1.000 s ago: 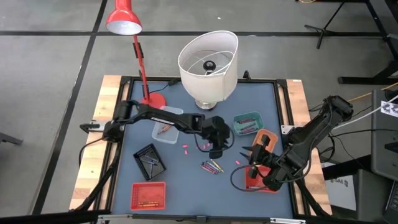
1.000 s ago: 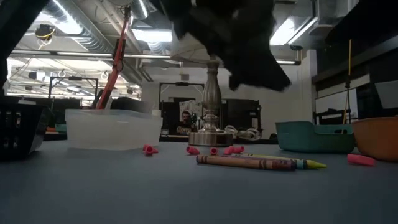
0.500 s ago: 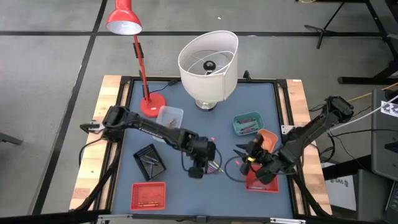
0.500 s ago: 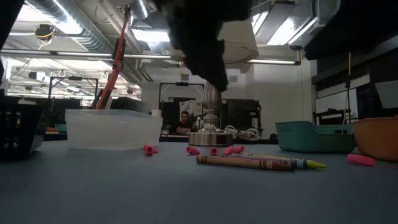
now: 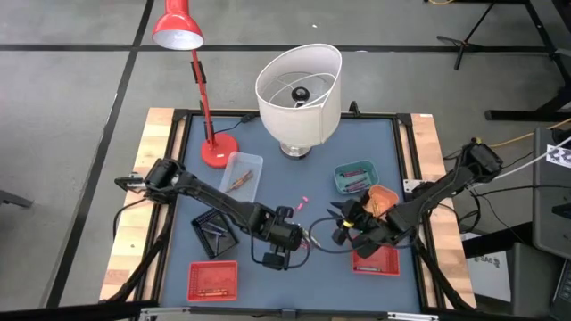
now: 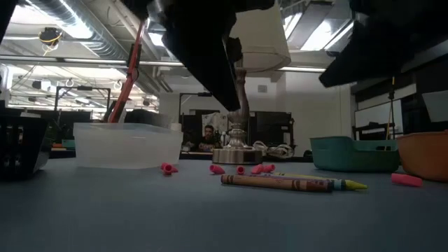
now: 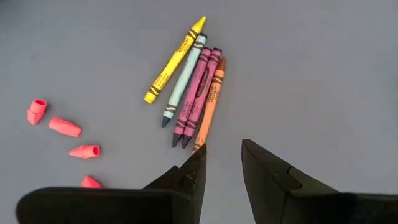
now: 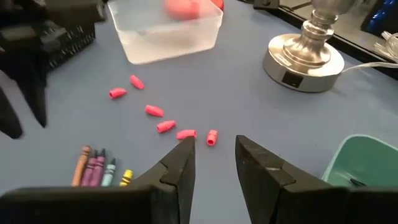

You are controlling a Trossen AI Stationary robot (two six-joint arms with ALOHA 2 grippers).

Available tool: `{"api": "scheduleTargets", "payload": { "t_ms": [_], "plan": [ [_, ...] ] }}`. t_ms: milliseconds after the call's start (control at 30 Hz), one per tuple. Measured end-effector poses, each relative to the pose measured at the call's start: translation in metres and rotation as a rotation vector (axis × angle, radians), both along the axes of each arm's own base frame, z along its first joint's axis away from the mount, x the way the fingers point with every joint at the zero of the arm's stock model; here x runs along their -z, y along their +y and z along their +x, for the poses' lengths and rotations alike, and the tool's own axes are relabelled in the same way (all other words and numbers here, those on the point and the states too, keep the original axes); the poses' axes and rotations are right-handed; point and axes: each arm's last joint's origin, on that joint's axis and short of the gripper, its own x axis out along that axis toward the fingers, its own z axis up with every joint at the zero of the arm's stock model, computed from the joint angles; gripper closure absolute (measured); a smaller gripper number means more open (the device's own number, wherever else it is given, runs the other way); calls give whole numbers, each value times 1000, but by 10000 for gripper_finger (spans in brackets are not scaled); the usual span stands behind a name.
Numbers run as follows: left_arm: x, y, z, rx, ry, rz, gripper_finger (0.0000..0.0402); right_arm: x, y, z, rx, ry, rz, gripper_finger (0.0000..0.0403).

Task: Sort crayons
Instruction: Put the brown crayon into the transparent bin

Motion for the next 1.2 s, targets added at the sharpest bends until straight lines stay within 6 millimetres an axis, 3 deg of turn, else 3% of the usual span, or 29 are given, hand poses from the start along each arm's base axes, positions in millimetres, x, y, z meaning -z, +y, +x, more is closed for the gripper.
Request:
{"api": "scheduleTargets", "payload": {
  "t_ms": [700,1200],
  "plan": [
    [68,22,-14,-35,-49,-57,316,31,10,13,-4,56,-29,290],
    [78,23,-19,-19,-92,-102,316,31,11,14,-9,42,-9,290]
  ]
}}
